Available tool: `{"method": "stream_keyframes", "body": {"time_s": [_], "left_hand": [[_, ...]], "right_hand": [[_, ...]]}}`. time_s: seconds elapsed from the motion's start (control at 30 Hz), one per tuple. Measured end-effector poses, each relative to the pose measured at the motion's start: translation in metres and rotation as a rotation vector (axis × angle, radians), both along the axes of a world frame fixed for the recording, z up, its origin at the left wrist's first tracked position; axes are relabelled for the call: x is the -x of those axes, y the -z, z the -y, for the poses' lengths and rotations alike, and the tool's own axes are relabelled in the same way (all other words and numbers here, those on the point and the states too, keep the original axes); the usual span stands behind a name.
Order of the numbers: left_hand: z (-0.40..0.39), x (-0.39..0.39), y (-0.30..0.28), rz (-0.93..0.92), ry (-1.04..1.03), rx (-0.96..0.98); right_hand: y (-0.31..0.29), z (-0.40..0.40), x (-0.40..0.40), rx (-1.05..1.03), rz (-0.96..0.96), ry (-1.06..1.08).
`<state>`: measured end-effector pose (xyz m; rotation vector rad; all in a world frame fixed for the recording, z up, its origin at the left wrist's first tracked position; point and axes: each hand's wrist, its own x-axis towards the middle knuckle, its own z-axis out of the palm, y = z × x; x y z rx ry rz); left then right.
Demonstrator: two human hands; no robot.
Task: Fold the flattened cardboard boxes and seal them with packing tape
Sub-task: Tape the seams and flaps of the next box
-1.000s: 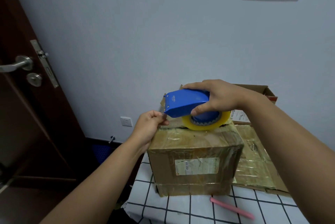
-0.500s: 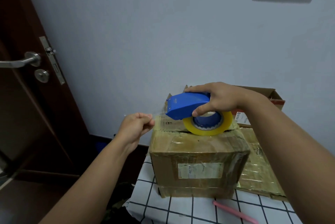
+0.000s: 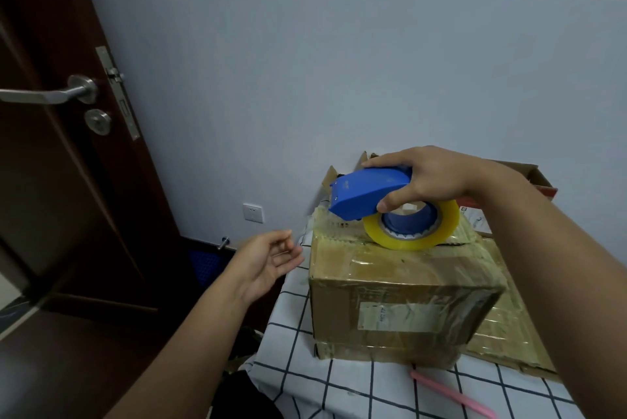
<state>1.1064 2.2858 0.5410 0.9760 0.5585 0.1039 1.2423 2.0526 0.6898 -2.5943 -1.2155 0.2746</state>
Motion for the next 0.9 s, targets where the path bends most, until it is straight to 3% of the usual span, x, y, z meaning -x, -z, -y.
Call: {"method": "stream_keyframes", "body": {"time_s": [0.2,0.7,0.8,0.9], "left_hand": [[0.009,0.002,0.004,0.022,0.013,0.038],[0.011,-0.005,0.019,-0.016,0.172,-0.242],[0.013,-0.005,0.014,-0.067,0.198,-0.396],[0.014,-0.002,0.015,-0.189,0.284,-0.713]], "right_hand": [[0.002,0.005,0.0,-0.055,-0.034,0.026],[0.003,0.011,0.005,-0.108,-0.076,0.022],[0.003,0.011,0.006,-0.1,-0.059,0.02],[0.004,0.011,0.005,-0.102,-0.043,0.025]]}}
